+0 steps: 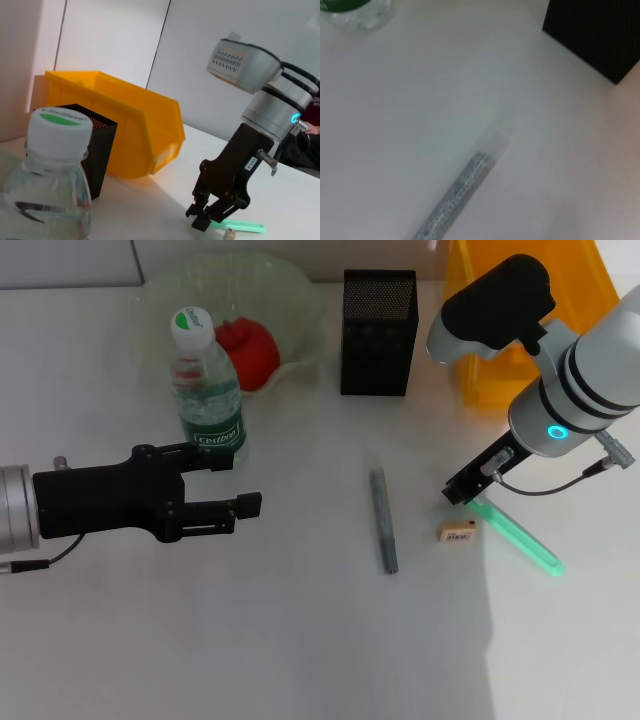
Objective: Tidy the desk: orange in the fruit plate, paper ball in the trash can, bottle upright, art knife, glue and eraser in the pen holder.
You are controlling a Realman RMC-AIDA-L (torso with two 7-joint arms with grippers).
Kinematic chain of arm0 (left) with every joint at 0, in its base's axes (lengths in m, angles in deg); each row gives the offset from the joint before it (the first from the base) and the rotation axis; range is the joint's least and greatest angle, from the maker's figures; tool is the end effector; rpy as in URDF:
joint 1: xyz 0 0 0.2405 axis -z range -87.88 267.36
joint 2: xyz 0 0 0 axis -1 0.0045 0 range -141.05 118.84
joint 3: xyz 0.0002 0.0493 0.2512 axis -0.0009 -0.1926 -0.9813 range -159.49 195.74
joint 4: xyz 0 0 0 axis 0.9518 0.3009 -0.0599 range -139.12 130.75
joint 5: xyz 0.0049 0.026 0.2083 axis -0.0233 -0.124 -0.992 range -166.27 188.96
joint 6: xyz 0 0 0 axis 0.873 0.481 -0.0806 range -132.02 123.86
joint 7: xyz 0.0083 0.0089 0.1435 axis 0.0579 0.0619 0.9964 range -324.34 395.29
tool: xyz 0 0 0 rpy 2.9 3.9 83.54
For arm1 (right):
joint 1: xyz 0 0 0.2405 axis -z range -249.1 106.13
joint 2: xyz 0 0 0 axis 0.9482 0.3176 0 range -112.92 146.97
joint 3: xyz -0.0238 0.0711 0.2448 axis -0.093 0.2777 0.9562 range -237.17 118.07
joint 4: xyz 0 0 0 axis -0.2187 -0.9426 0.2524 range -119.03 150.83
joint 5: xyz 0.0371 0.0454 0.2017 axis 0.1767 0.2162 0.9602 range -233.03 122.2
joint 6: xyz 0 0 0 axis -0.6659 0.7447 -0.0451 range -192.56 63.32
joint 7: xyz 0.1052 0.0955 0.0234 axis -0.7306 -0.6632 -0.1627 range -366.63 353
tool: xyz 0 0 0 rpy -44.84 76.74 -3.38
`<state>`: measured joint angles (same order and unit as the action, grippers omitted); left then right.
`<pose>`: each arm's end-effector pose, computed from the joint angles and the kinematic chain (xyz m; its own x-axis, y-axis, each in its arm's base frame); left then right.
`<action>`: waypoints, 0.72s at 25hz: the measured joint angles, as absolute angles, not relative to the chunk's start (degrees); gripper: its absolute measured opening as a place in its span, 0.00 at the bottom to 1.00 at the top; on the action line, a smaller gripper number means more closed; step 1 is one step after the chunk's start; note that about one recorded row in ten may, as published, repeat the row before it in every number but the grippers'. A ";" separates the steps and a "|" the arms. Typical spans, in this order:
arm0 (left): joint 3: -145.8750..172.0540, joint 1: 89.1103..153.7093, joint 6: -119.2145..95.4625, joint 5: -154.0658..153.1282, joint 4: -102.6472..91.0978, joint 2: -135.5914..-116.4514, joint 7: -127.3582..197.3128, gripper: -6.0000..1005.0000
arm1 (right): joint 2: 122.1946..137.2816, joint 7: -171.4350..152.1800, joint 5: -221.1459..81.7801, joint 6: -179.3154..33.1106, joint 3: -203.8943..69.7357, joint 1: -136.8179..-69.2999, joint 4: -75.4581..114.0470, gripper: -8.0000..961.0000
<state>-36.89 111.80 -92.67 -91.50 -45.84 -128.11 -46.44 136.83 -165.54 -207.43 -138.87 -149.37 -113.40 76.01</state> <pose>-0.2743 0.3023 0.0000 0.7829 0.3755 0.4960 0.4775 -0.8737 -0.0924 0.1864 0.3760 -0.0572 0.6561 -0.7203 0.2251 -0.5461 -0.6590 -0.5171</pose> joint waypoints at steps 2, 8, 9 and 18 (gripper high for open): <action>-36.87 111.83 -92.67 -91.50 -45.84 -128.10 -46.44 0.78 | 136.82 -165.54 -207.39 -139.04 -149.36 -112.22 78.65 0.25; -36.51 111.89 -92.99 -91.49 -46.02 -128.08 -46.61 0.78 | 136.41 -164.97 -202.88 -137.99 -145.62 -102.24 98.61 0.19; -36.51 111.89 -92.99 -91.49 -46.02 -128.08 -46.61 0.78 | 136.41 -164.97 -202.88 -137.99 -145.62 -102.24 98.61 0.19; -36.57 112.70 -93.10 -91.49 -46.00 -128.26 -46.36 0.78 | 136.31 -126.29 -140.33 -106.50 -137.01 -90.73 92.39 0.20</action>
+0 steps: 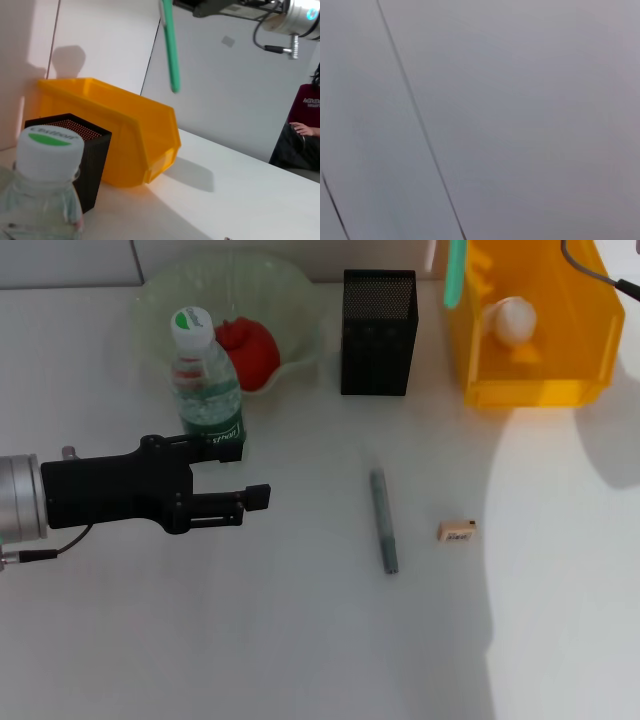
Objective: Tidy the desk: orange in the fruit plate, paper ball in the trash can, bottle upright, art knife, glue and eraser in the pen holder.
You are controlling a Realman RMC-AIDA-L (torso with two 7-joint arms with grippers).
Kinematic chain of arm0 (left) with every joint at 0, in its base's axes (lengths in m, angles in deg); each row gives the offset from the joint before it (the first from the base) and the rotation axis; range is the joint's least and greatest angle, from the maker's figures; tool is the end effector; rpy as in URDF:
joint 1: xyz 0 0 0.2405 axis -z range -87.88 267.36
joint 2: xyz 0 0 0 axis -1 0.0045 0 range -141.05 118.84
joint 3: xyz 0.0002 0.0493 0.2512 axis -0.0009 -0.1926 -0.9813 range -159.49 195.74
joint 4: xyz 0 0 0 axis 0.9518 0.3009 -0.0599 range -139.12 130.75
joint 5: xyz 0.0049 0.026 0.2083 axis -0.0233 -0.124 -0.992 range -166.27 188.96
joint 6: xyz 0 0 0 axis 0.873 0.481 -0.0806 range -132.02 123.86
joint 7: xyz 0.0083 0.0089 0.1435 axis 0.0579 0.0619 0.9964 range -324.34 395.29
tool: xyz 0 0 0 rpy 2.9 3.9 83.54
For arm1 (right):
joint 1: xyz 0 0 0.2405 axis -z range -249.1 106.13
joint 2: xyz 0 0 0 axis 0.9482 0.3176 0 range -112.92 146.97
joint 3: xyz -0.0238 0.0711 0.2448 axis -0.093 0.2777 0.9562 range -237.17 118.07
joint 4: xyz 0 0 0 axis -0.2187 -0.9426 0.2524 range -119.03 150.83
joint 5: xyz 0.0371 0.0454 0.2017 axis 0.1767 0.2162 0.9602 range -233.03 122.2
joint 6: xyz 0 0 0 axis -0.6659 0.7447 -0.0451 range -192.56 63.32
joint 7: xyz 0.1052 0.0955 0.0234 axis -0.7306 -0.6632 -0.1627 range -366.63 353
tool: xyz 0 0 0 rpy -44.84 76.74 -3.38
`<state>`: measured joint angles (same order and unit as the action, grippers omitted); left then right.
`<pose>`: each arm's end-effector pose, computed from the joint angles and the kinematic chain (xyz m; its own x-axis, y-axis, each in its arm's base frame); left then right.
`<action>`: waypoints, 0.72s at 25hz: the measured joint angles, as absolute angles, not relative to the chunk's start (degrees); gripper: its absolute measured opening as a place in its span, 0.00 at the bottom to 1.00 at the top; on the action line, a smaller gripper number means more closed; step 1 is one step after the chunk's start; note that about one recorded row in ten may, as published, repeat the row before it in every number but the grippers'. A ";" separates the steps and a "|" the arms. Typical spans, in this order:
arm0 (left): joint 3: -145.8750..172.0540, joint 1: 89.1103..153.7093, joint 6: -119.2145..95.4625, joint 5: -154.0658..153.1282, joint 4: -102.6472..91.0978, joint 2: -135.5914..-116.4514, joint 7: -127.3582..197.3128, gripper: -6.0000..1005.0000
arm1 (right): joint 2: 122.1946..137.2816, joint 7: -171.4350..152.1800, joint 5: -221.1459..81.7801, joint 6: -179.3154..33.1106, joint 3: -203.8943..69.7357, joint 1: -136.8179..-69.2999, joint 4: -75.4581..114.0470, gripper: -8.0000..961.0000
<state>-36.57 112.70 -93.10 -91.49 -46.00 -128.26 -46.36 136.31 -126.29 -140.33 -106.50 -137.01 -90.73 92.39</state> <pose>-0.2683 0.3062 0.0003 0.7870 0.3593 0.5014 0.4604 -0.8832 -0.0897 0.1463 0.3941 0.0604 0.4883 -0.2598 -0.8331 -0.7677 -0.5818 -0.2686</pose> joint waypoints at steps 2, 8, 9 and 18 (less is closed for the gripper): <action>-36.80 113.14 -92.89 -91.48 -45.81 -128.49 -46.35 0.78 | 136.35 -120.94 -132.90 -106.52 -136.49 -92.26 86.89 0.21; -36.46 113.22 -92.96 -91.43 -45.97 -129.02 -46.35 0.78 | 136.33 -86.86 -92.11 -115.08 -134.83 -105.86 48.65 0.22; -36.46 113.22 -92.96 -91.43 -45.97 -129.02 -46.35 0.78 | 136.33 -86.86 -92.11 -115.08 -134.83 -105.86 48.65 0.22; -36.09 113.16 -93.08 -90.63 -45.84 -129.48 -46.35 0.78 | 136.49 -71.56 -85.07 -113.94 -134.71 -114.92 35.97 0.24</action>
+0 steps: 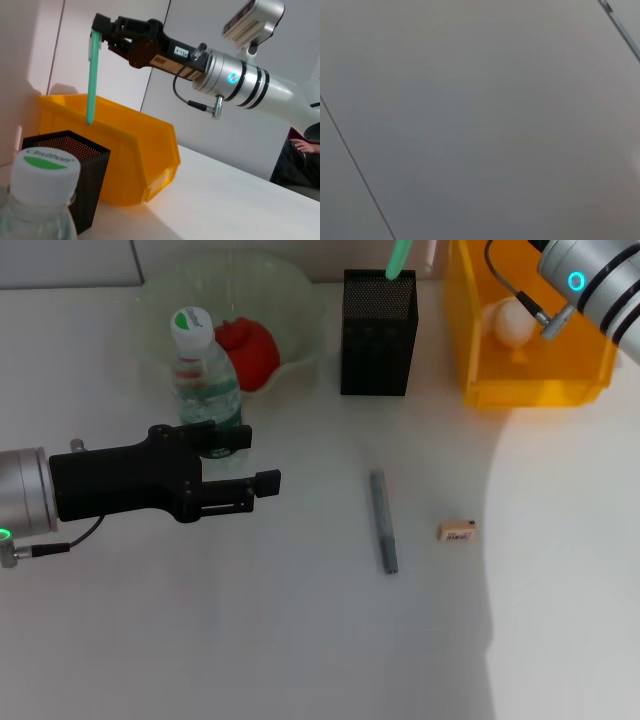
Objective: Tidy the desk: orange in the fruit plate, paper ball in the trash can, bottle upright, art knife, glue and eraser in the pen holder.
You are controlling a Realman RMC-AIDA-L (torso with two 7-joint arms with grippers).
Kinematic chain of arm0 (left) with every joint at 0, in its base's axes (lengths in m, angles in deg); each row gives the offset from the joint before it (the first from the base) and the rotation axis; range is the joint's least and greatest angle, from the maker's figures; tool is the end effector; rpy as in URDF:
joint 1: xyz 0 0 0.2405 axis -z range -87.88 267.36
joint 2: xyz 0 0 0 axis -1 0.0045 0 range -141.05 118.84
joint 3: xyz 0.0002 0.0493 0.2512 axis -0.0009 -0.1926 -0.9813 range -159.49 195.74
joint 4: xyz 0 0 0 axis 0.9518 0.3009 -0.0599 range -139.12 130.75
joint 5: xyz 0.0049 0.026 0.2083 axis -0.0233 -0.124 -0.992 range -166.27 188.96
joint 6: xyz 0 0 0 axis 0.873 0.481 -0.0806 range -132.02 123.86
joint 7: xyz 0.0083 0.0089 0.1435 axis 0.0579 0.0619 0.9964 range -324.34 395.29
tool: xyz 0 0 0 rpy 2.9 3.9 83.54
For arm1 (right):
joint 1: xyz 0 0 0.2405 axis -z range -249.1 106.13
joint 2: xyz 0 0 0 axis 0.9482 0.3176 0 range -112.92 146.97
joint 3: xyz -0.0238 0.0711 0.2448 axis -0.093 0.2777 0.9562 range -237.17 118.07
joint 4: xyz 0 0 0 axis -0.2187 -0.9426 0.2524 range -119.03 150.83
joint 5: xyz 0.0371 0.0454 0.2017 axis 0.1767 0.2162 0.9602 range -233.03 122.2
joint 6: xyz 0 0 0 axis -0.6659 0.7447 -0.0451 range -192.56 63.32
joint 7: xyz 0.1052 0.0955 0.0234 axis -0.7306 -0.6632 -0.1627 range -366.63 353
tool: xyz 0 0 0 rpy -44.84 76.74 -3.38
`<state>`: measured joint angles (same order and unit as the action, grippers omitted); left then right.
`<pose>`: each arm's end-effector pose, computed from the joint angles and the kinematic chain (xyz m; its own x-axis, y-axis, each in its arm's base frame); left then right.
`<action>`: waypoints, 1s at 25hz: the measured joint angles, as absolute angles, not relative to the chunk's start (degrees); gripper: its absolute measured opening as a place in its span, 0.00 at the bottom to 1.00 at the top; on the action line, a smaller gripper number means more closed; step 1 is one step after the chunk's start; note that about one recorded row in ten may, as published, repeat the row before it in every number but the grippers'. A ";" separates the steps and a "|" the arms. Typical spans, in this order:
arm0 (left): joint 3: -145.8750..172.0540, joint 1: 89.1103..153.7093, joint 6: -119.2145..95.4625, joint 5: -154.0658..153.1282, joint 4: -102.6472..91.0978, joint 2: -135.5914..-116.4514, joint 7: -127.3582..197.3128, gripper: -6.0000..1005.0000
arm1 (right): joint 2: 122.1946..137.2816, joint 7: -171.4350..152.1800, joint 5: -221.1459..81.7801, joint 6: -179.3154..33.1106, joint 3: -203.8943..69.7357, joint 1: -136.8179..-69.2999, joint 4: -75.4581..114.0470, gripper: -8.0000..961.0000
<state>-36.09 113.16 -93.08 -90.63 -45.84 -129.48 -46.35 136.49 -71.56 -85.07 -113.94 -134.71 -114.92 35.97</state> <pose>-0.2604 0.3076 -0.0054 0.7693 0.3549 0.5313 0.4616 -0.8836 -0.0781 0.1827 0.4496 -0.0121 0.3111 -0.1908 -0.9310 -0.8452 -0.5035 -0.1792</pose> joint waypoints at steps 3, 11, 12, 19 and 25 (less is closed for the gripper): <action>-35.67 113.21 -92.92 -89.88 -45.85 -129.57 -46.29 0.78 | 136.47 -69.98 -85.01 -112.75 -134.75 -116.44 34.72 0.24; -35.56 113.42 -92.85 -89.81 -45.86 -129.58 -46.13 0.78 | 135.92 -69.23 -86.11 -112.77 -135.20 -116.69 34.73 0.30; -35.56 113.42 -92.85 -89.81 -45.86 -129.58 -46.13 0.78 | 135.12 -70.15 -89.12 -112.88 -135.26 -116.10 35.80 0.35; -34.87 113.27 -93.18 -89.40 -45.84 -129.53 -45.65 0.78 | 132.74 -82.73 -107.81 -116.12 -133.99 -106.04 52.63 0.57; -34.96 112.80 -93.89 -89.29 -46.20 -129.54 -45.64 0.78 | 132.37 -113.16 -143.69 -131.75 -121.90 -97.96 77.82 0.68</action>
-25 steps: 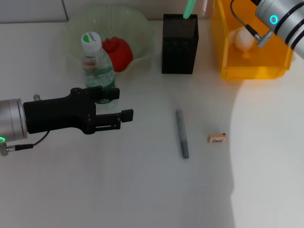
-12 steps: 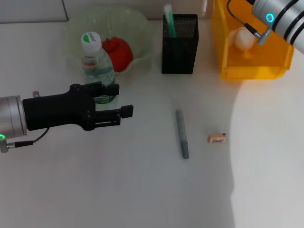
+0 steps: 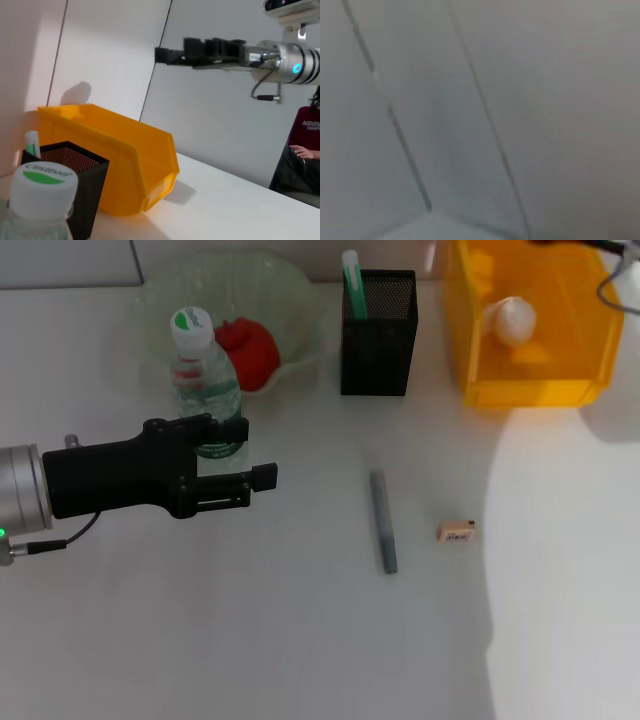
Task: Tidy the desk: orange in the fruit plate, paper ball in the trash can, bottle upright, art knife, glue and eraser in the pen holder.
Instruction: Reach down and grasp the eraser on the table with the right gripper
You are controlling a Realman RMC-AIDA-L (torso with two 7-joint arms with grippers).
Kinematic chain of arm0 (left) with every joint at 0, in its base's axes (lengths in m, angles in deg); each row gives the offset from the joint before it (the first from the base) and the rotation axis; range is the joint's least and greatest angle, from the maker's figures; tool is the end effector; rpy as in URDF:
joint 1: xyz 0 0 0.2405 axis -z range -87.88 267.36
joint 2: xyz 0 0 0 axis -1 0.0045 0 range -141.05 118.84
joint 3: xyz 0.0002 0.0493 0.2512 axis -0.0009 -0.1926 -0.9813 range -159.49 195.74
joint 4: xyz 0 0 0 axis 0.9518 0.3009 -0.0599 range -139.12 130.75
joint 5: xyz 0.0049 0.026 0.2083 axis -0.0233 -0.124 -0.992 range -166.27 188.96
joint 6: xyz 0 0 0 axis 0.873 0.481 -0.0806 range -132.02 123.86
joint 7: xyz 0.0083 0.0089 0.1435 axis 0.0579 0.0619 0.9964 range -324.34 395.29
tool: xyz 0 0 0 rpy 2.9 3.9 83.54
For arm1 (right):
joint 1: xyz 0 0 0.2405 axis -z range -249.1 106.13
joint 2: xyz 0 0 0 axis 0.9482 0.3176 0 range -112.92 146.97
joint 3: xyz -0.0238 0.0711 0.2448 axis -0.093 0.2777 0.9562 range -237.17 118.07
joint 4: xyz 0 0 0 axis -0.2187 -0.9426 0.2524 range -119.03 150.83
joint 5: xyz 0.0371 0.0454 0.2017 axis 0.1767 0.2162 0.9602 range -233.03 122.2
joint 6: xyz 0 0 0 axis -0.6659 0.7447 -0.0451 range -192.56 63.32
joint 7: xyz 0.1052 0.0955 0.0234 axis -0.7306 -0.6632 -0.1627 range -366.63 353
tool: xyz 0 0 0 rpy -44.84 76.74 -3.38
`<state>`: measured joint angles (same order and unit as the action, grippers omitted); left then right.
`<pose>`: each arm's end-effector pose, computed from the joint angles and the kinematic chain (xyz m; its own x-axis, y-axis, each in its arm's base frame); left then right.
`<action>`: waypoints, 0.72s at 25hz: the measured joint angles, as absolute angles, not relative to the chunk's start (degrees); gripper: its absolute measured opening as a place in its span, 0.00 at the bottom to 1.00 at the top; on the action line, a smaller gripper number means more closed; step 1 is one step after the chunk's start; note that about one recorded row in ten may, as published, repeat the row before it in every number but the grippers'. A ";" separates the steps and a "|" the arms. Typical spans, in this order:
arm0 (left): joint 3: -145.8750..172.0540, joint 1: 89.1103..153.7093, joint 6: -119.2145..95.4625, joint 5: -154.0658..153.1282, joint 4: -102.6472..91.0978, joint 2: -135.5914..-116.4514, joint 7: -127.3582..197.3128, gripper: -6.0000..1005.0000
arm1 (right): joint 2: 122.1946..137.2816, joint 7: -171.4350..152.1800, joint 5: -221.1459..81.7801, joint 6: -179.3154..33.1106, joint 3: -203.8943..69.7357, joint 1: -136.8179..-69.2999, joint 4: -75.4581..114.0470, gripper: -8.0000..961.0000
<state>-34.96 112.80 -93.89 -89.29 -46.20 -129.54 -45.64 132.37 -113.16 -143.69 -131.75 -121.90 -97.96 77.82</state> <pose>-0.2591 0.3079 0.0001 0.7566 0.3343 0.5619 0.4579 -0.8844 -0.0905 0.1818 0.3934 0.0719 0.6555 -0.2736 -0.7039 -0.6049 -0.7483 -0.2724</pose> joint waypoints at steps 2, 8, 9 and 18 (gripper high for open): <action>-34.96 112.86 -93.99 -89.28 -46.18 -129.52 -45.64 0.78 | 131.90 -127.68 -165.94 -148.87 -116.56 -101.59 86.44 0.73; -34.96 112.90 -93.99 -89.28 -46.18 -129.51 -45.64 0.78 | 133.00 -135.88 -191.54 -167.82 -117.86 -109.53 93.12 0.87; -35.22 112.98 -94.02 -89.28 -46.00 -129.50 -45.31 0.78 | 133.00 -135.88 -191.54 -167.82 -117.86 -109.53 93.12 0.87; -35.18 113.20 -93.75 -89.29 -45.37 -129.66 -44.58 0.78 | 136.21 -136.52 -205.83 -162.39 -137.97 -112.67 89.50 0.87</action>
<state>-35.18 113.20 -93.75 -89.29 -45.37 -129.66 -44.58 136.21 -136.52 -205.83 -162.39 -137.97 -112.67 89.50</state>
